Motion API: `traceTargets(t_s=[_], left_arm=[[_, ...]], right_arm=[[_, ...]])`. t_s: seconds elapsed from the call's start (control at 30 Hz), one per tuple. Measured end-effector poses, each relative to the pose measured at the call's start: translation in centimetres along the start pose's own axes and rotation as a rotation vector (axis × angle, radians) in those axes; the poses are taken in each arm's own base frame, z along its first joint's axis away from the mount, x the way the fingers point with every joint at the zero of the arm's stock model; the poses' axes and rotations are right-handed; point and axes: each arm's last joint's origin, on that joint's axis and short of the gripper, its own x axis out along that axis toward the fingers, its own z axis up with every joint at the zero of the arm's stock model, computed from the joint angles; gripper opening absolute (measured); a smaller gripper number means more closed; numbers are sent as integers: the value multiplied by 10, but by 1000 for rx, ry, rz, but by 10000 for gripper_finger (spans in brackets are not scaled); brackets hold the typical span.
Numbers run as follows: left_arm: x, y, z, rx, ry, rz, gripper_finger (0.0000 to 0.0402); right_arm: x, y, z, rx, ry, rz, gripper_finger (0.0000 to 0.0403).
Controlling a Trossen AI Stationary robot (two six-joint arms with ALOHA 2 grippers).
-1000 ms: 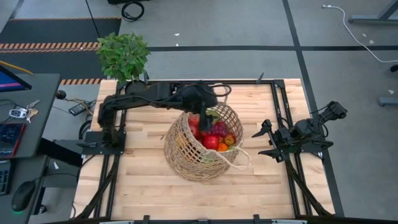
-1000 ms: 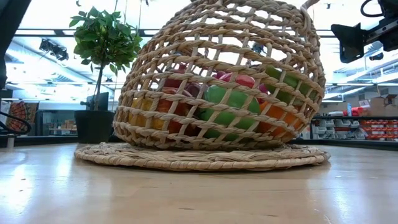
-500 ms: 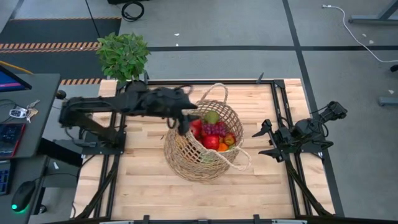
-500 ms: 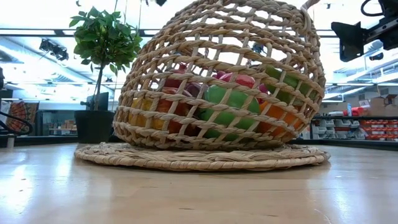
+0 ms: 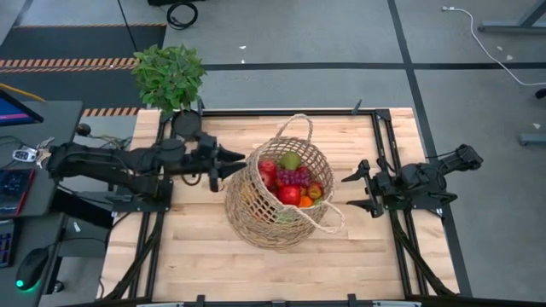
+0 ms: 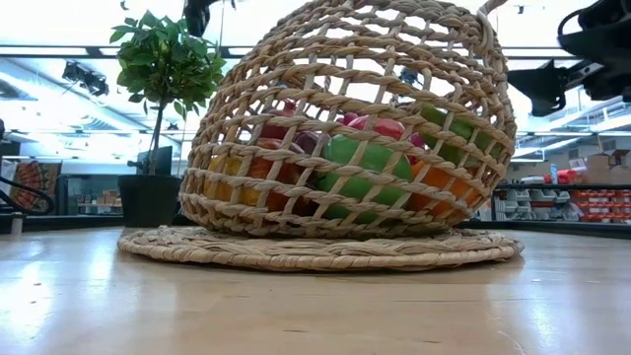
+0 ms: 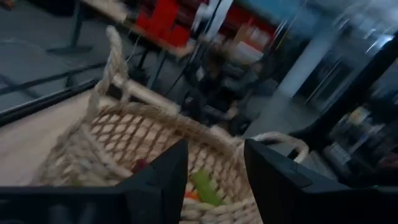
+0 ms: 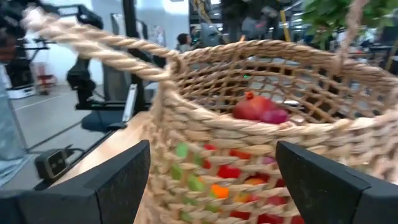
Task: Build produce basket
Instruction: Return to Home Position
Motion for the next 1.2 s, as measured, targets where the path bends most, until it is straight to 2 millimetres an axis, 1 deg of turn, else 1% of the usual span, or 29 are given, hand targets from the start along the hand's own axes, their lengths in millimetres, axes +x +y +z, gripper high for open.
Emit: traceTargets(t_s=[0.23,0.43,0.6,0.7,0.83,0.97,1.07,1.2], left_arm=[[-28,20,-31,-123,-183,-104,149],[-52,40,-59,-244,-347,-228,132],[-69,58,-84,-340,-363,-245,120],[-76,64,-90,-361,-377,-235,115],[-85,65,-86,-267,-409,-221,109],[-94,67,-89,-173,-361,-229,101],[-99,71,-97,-155,-253,-224,93],[-102,77,-108,-117,-147,-162,83]], right_arm=[[2,-9,-1,-5,9,-89,350],[2,-15,-1,-8,16,-153,350],[2,-16,-1,-8,13,-160,350],[2,-16,0,-7,6,-160,350],[2,-16,1,-5,-5,-160,350],[2,-16,1,-5,-5,-161,350],[2,-16,1,-5,-5,-161,350],[2,-16,1,-5,-5,-161,350]])
